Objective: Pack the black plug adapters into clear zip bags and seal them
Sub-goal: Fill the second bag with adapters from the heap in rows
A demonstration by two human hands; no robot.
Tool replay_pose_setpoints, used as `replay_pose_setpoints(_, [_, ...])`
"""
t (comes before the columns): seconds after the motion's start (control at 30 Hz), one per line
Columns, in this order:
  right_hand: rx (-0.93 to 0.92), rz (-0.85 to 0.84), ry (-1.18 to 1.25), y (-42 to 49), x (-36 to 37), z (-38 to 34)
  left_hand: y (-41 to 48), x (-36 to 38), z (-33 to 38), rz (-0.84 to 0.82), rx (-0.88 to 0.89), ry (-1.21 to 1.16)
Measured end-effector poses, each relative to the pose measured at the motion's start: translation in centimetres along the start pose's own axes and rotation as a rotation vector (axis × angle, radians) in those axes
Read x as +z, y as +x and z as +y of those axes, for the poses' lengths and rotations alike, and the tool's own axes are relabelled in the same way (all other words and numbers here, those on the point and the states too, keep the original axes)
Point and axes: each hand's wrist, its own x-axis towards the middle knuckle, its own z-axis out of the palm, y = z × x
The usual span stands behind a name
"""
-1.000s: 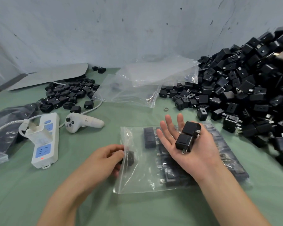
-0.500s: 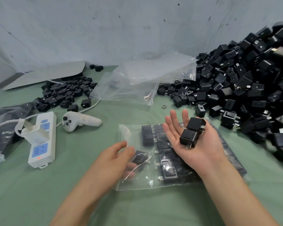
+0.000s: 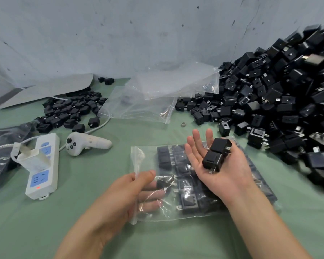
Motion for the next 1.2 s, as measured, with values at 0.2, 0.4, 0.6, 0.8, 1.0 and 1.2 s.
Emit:
replay_pose_setpoints(0.2, [-0.004,0.01,0.0,0.1,0.0,-0.1,-0.1,-0.2,0.1,-0.012,0.036,-0.029])
replay_pose_setpoints(0.4, [-0.003,0.012,0.004,0.1,0.0,0.0,-0.1,0.2,0.7,-0.041,0.078,-0.055])
replay_pose_setpoints(0.6, [-0.012,0.016,0.001,0.1,-0.1,-0.2,-0.1,0.5,0.8,-0.02,0.039,-0.064])
replay_pose_setpoints(0.8, [-0.013,0.002,-0.004,0.0,-0.1,-0.1,0.0,0.2,0.9,-0.077,0.055,-0.039])
replay_pose_setpoints(1.0, [-0.012,0.007,-0.009,0.0,-0.1,-0.2,0.7,-0.3,0.3,-0.105,0.068,-0.1])
replay_pose_setpoints(1.2, [-0.01,0.015,-0.01,0.1,-0.3,-0.3,1.4,-0.6,0.1,-0.01,0.151,-0.203])
